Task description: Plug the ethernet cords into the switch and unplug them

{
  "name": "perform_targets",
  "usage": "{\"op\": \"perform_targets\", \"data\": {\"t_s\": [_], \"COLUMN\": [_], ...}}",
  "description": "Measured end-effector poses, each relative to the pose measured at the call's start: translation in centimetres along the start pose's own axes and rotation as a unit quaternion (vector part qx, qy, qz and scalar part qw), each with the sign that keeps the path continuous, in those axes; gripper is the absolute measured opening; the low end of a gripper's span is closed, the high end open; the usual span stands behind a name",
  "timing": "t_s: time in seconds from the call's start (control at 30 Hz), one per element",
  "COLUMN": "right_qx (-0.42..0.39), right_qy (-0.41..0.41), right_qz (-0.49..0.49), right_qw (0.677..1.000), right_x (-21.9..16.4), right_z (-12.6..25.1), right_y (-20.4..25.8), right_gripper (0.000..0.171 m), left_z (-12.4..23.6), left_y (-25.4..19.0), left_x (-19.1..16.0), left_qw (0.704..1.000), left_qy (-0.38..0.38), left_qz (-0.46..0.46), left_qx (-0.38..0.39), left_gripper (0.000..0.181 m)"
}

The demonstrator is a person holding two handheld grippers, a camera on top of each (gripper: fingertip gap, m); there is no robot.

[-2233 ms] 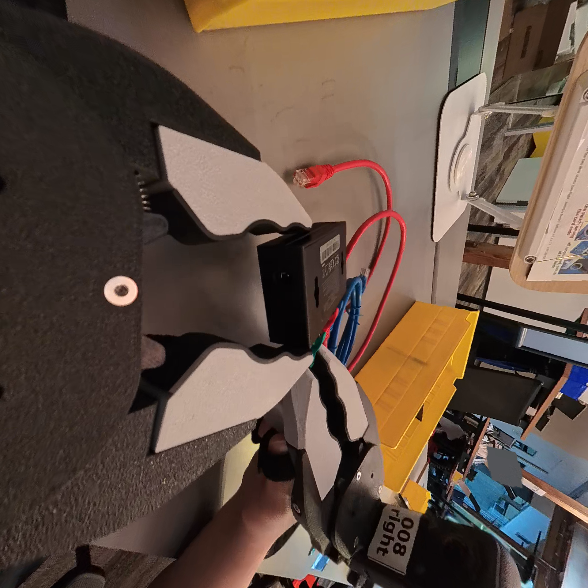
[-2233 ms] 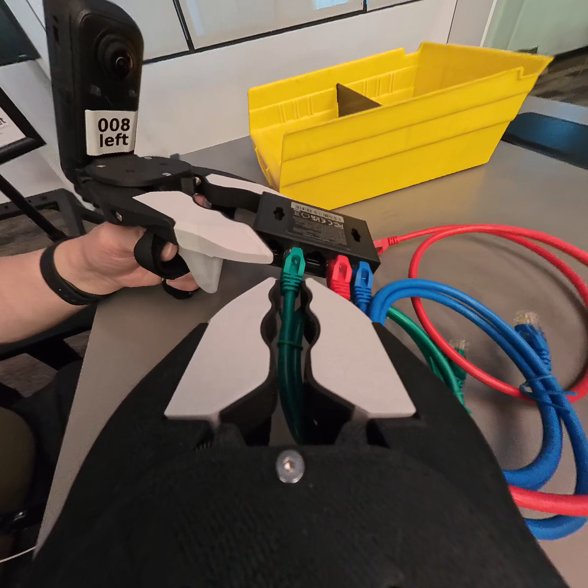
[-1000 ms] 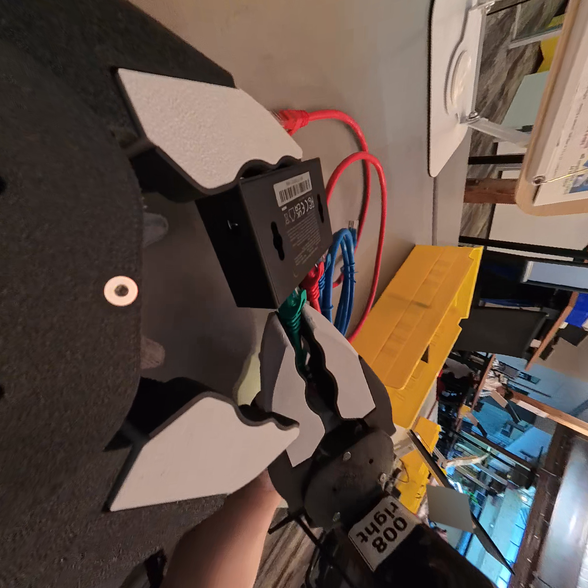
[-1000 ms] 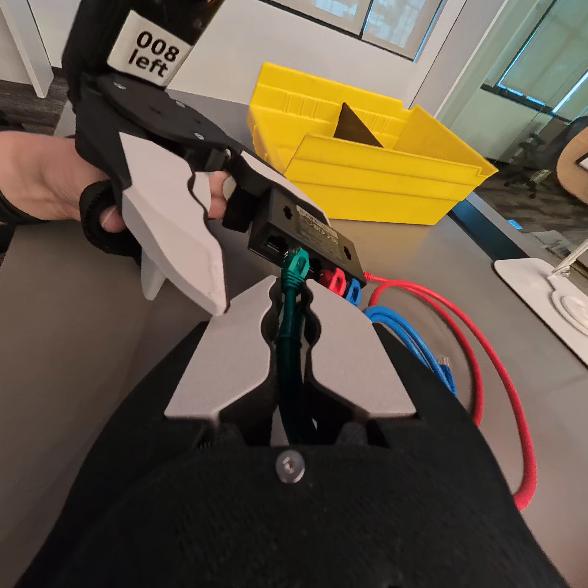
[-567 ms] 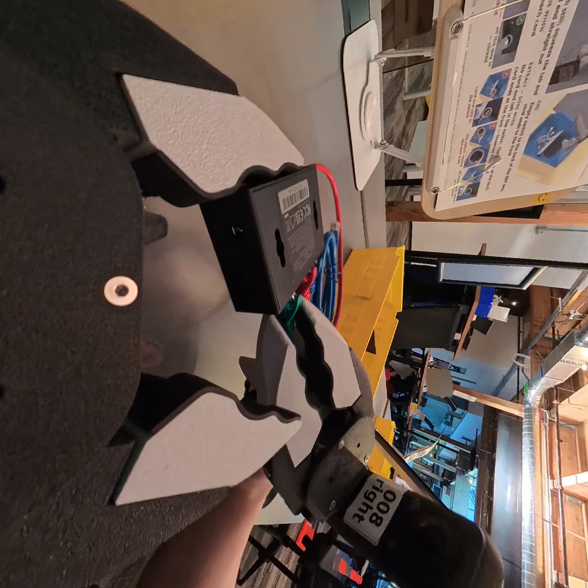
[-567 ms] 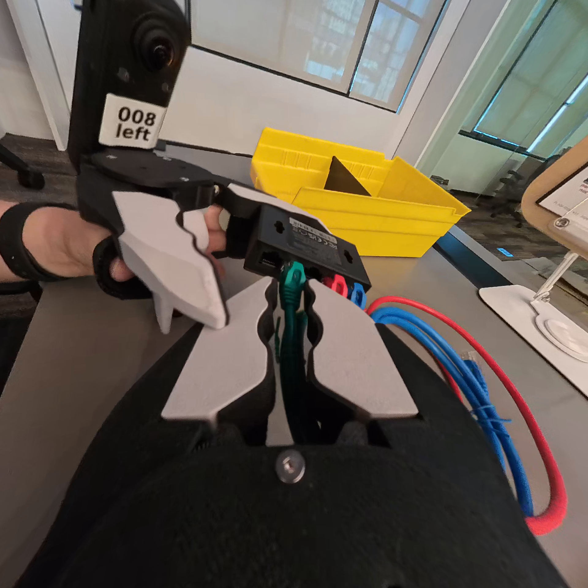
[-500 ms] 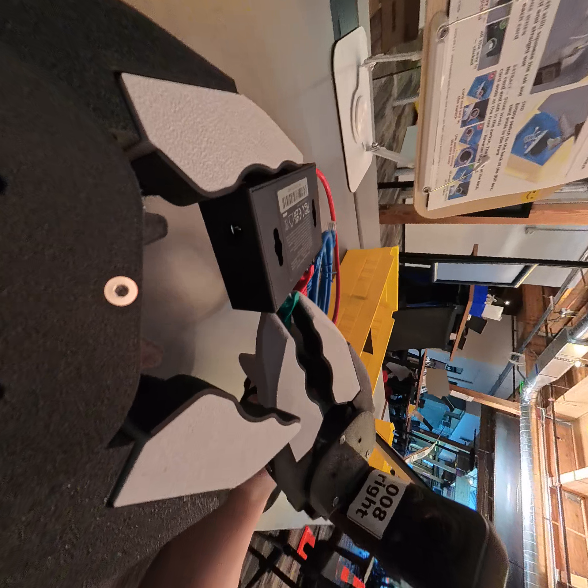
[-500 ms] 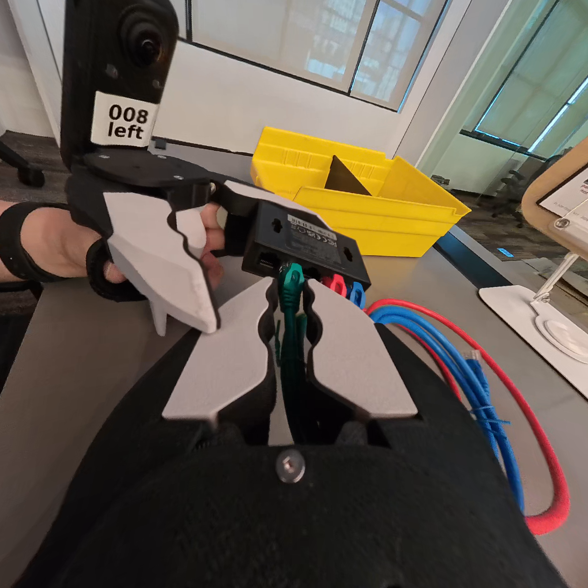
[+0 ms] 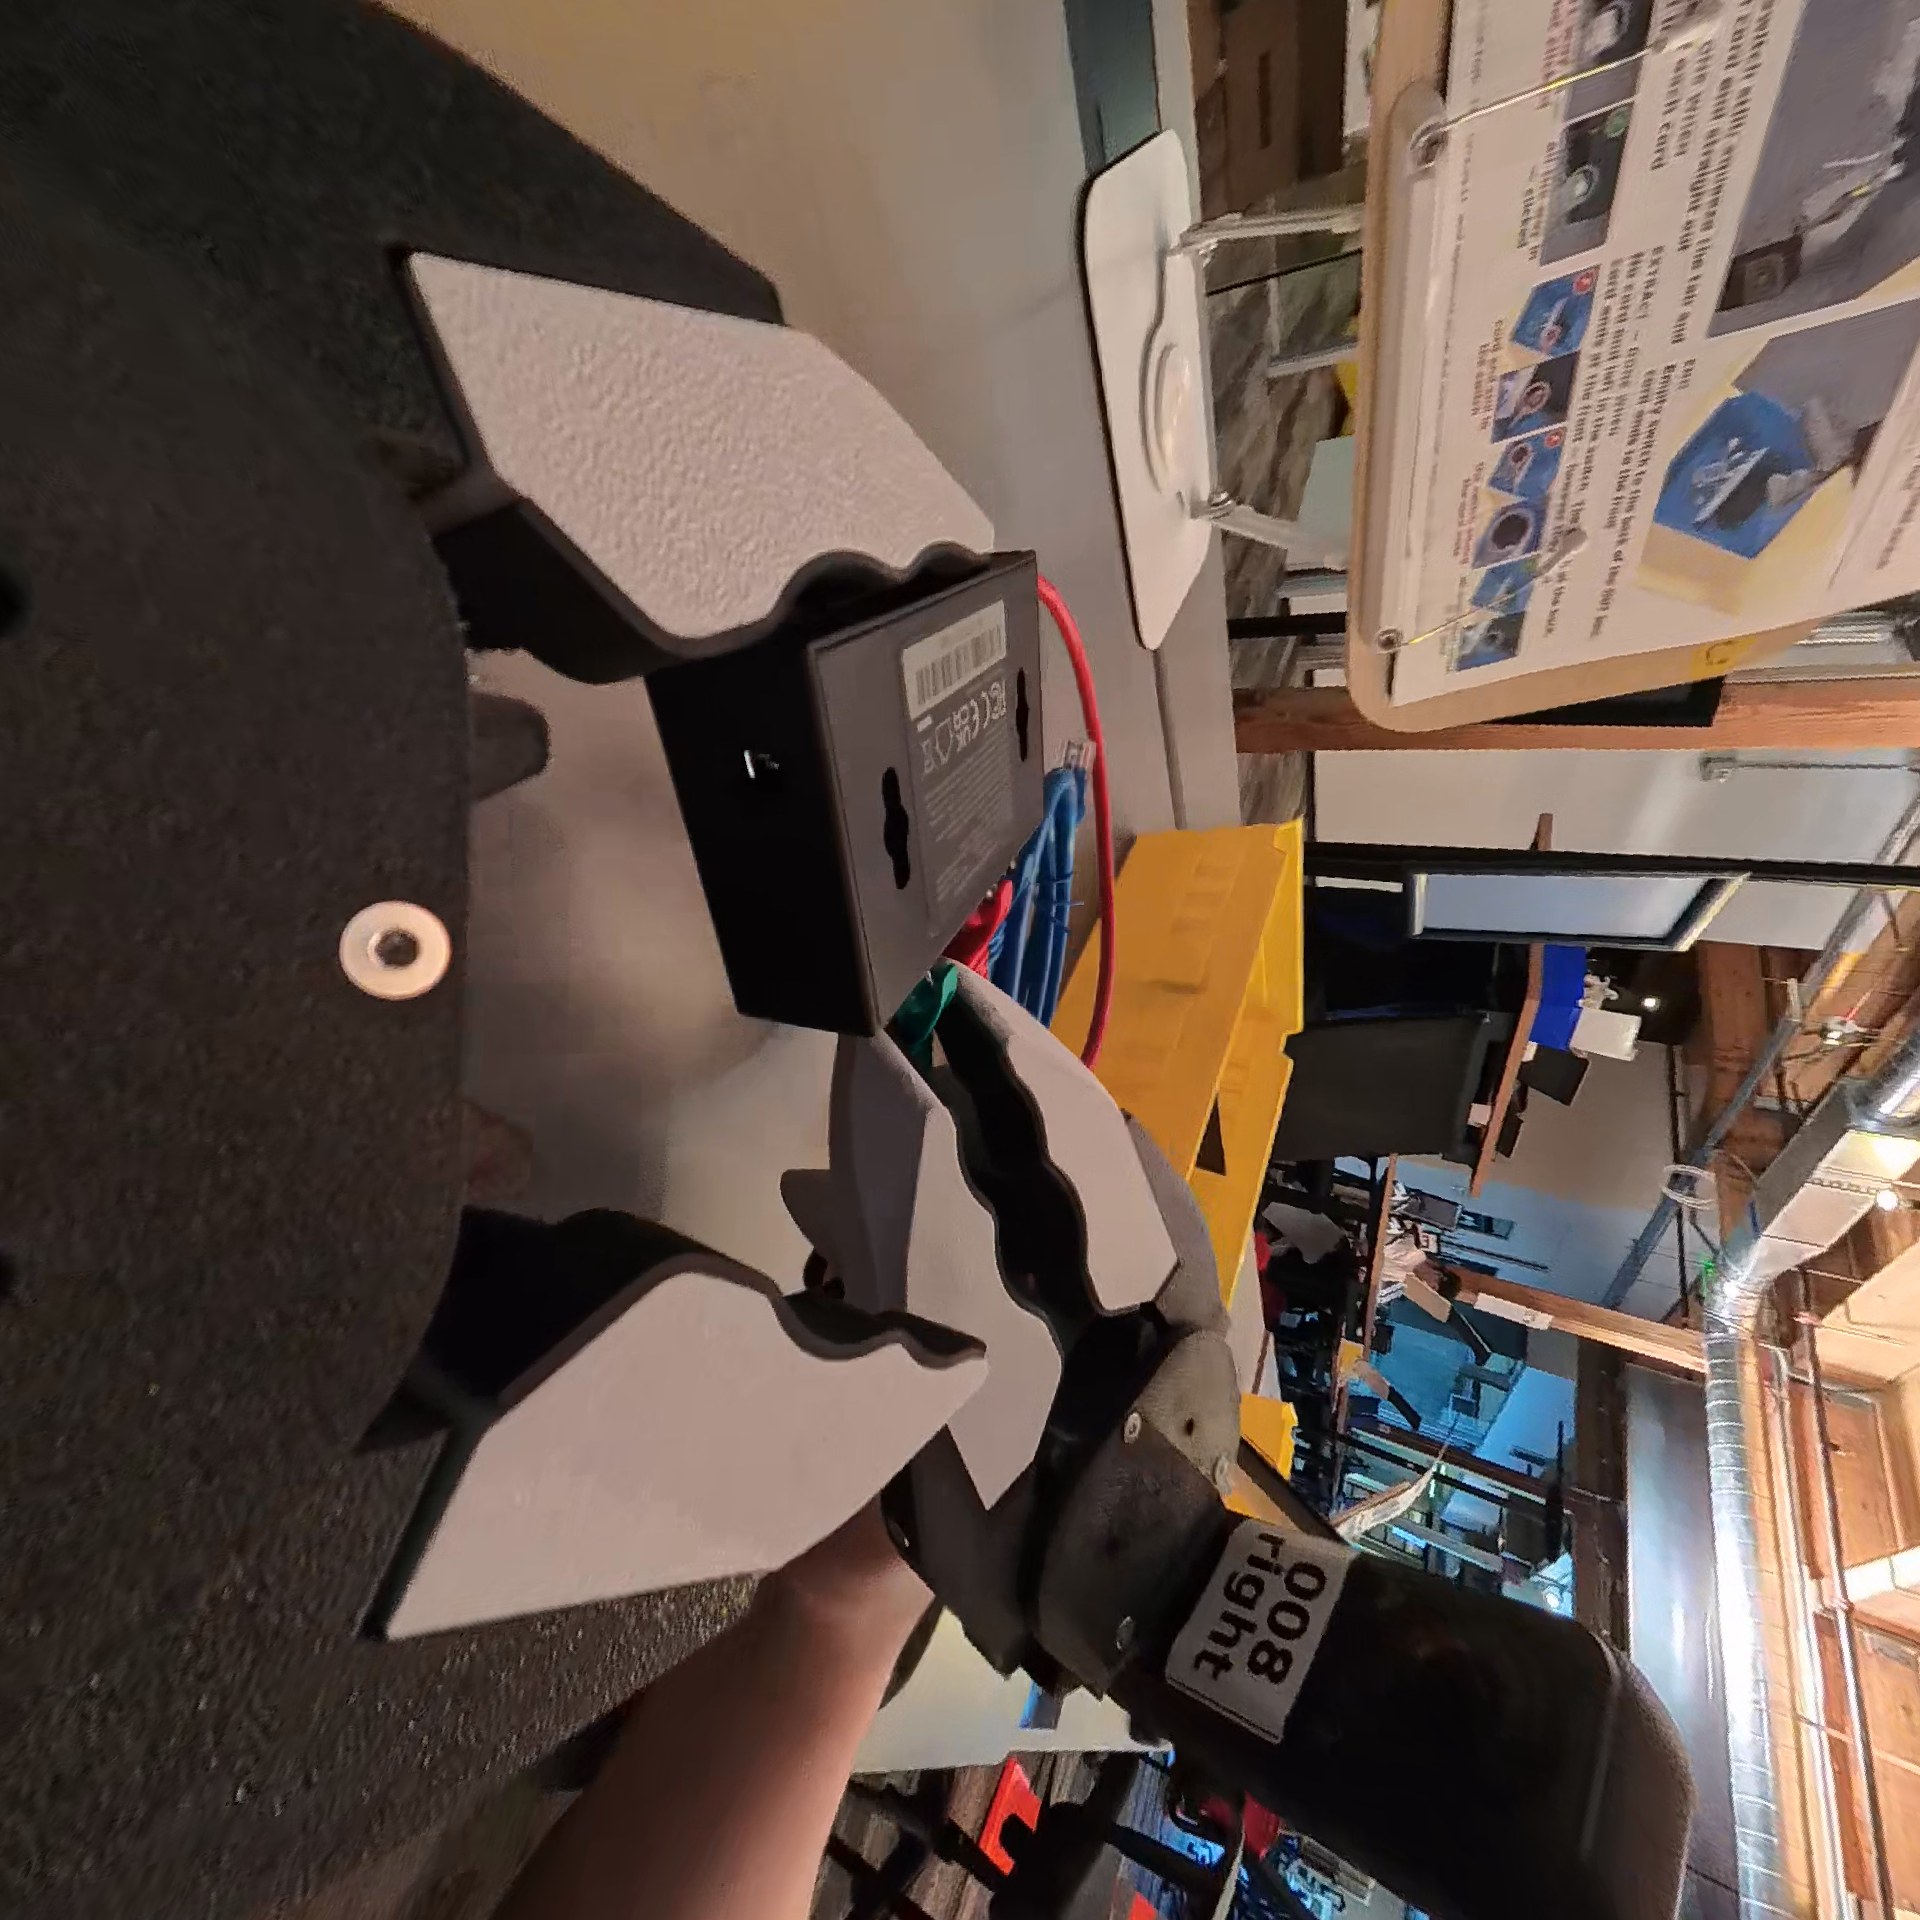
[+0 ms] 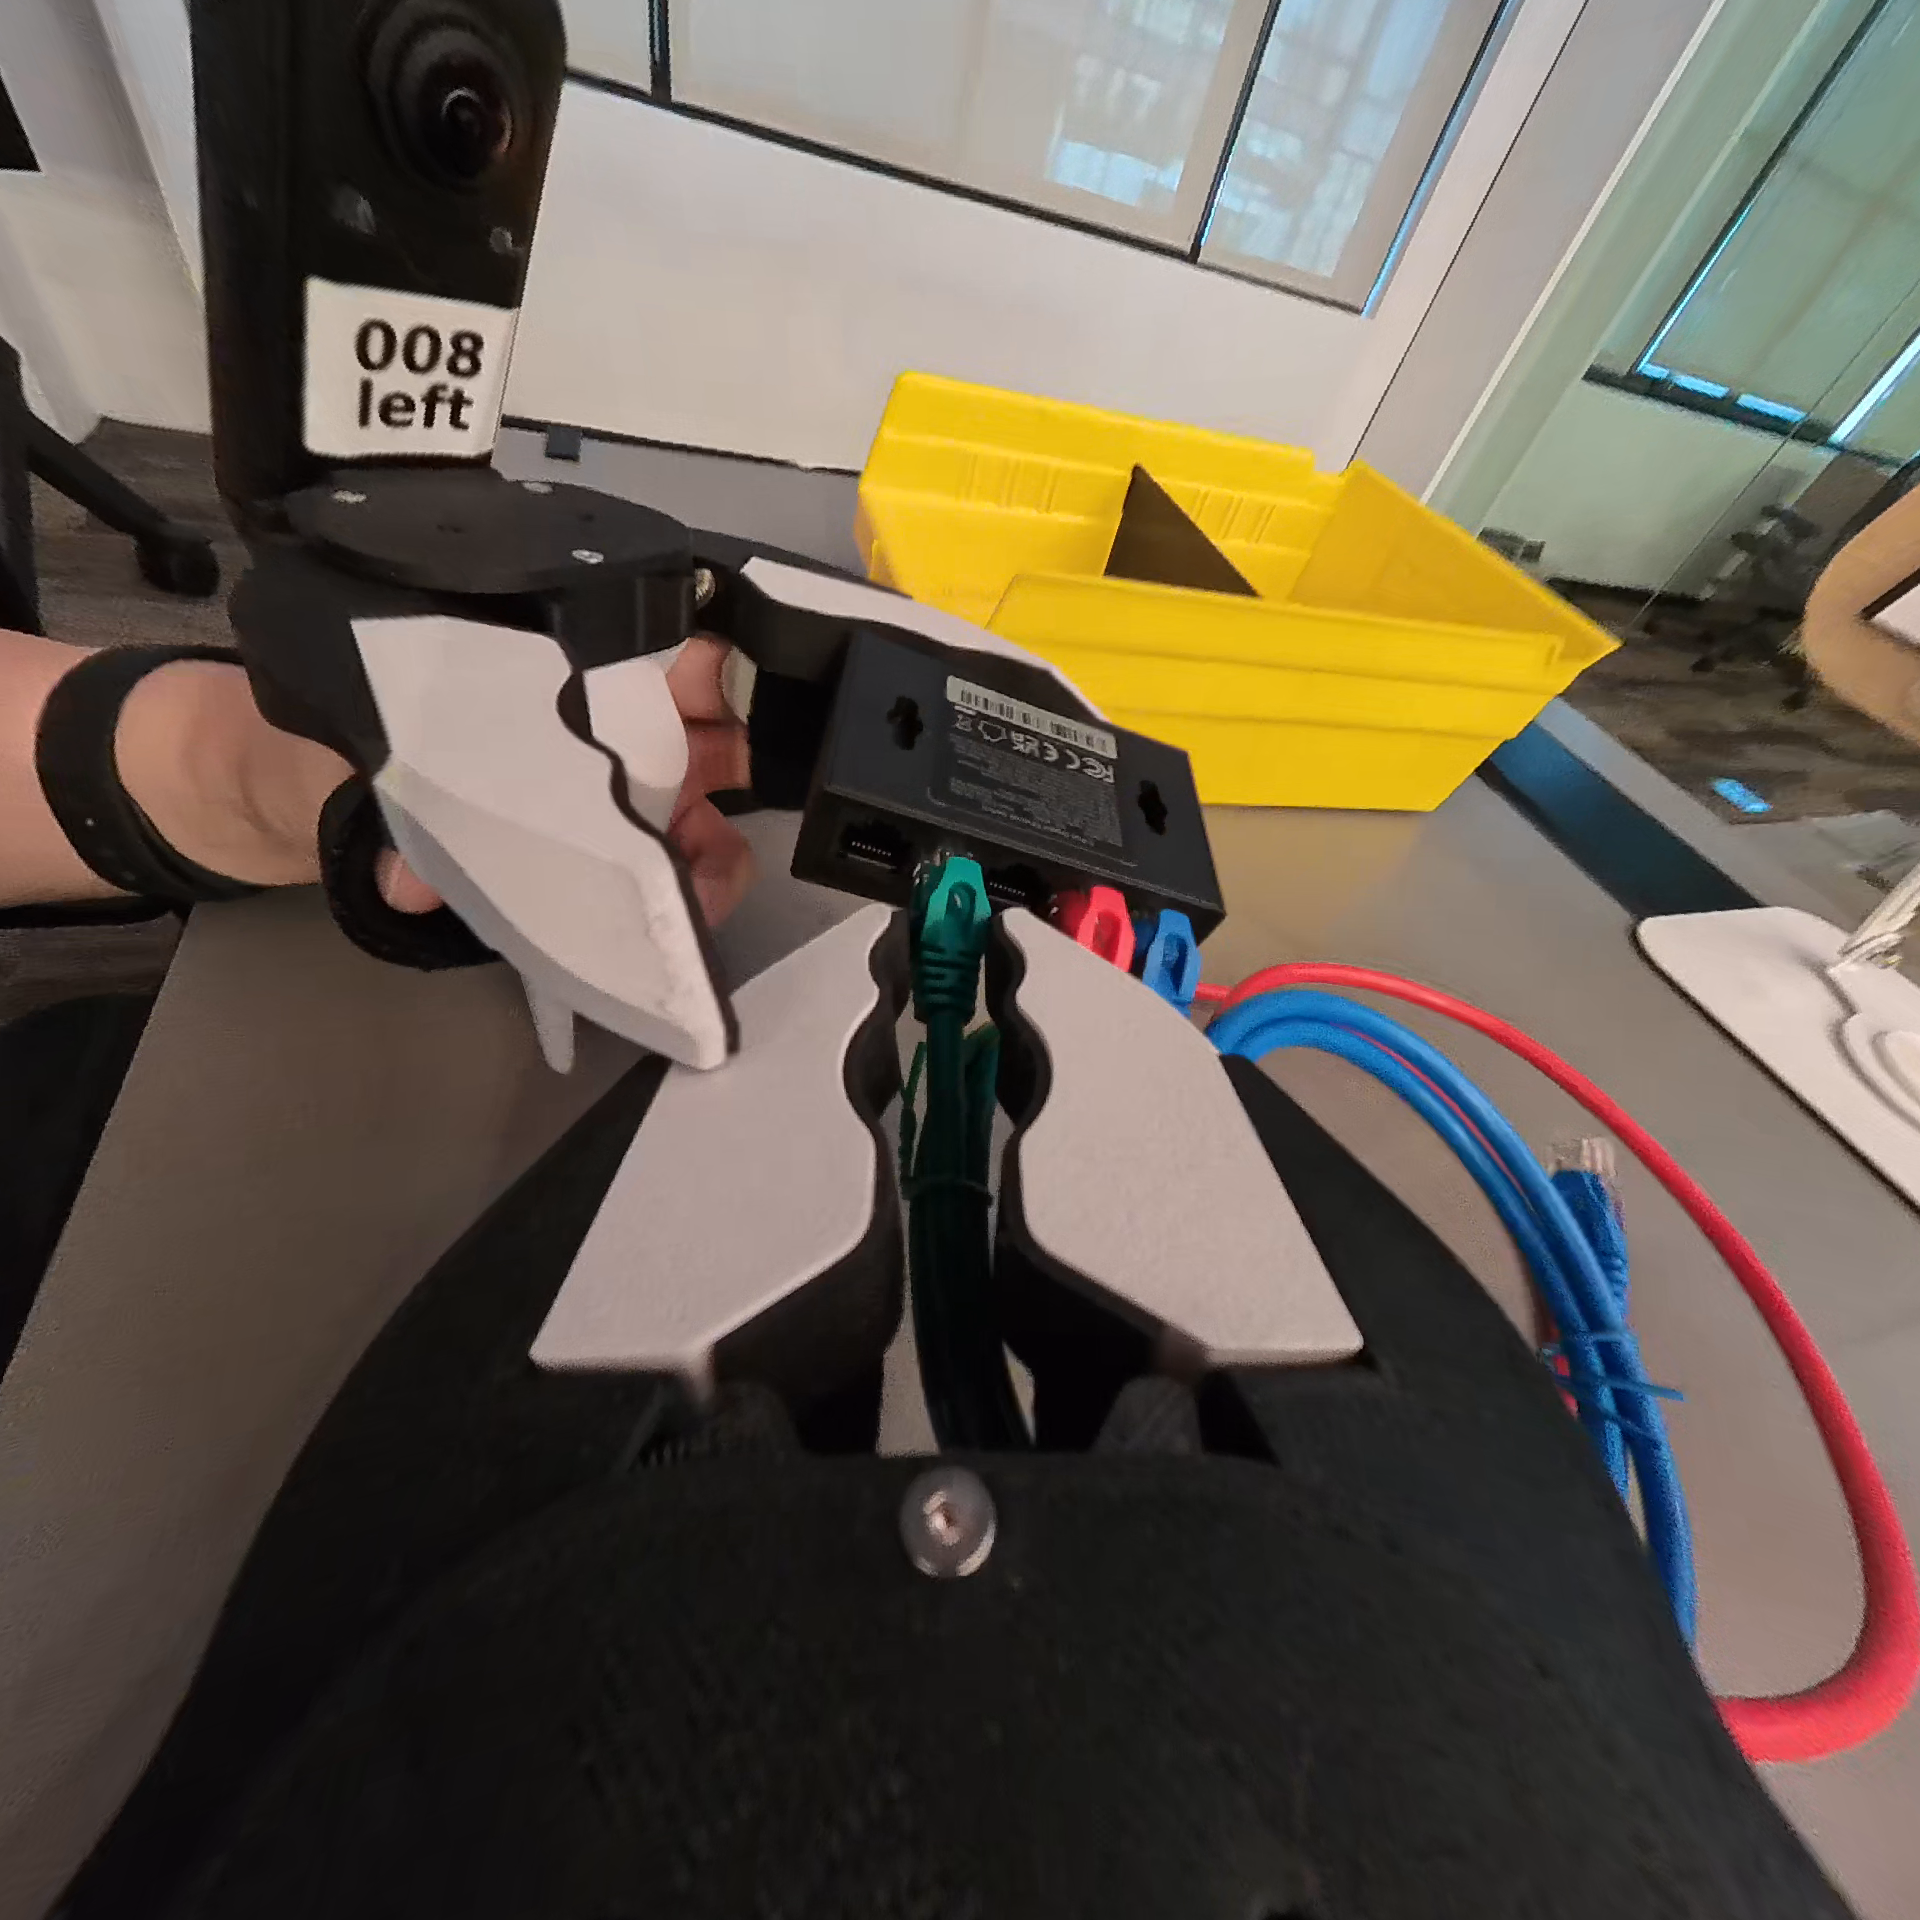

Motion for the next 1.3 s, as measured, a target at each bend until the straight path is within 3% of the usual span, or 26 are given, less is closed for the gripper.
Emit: {"op": "perform_targets", "data": {"t_s": [0.3,0.53,0.8,0.93,1.0,1.1,1.3], "right_qx": [0.029,0.059,0.060,0.062,0.063,0.067,0.062], "right_qy": [0.035,0.050,0.049,0.046,0.051,0.050,0.053], "right_qz": [-0.080,-0.142,-0.110,-0.103,-0.098,-0.102,-0.096], "right_qw": [0.996,0.987,0.991,0.992,0.992,0.991,0.992], "right_x": [-2.5,-3.5,-3.2,-3.0,-3.0,-2.9,-3.1], "right_z": [-1.4,-1.9,-1.7,-1.5,-1.5,-1.5,-1.5], "right_y": [0.2,0.5,0.7,0.7,0.8,0.8,0.8], "right_gripper": [0.013,0.012,0.012,0.012,0.012,0.012,0.012], "left_z": [-0.2,0.1,1.1,1.2,1.2,1.5,1.2], "left_y": [1.0,2.2,2.4,2.0,1.4,1.2,2.1], "left_x": [-2.1,-3.1,-2.6,-2.5,-2.8,-3.8,-4.5], "left_qw": [0.997,0.992,0.990,0.990,0.987,0.979,0.969], "left_qy": [0.062,0.099,0.135,0.142,0.159,0.198,0.221], "left_qz": [0.036,0.069,0.017,0.011,0.010,-0.046,-0.109], "left_qx": [0.018,0.042,0.024,0.006,-0.016,-0.019,0.035], "left_gripper": [0.136,0.122,0.102,0.107,0.120,0.124,0.111]}}
Point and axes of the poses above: each gripper's, where its closed fingertips meet, z back along the fingers, x out of its top, y = z × x across the jaws, the point moved 1 cm from there along z, back along the fingers, and after that the axes turned 7 degrees about -x, right-handed, at the moved point
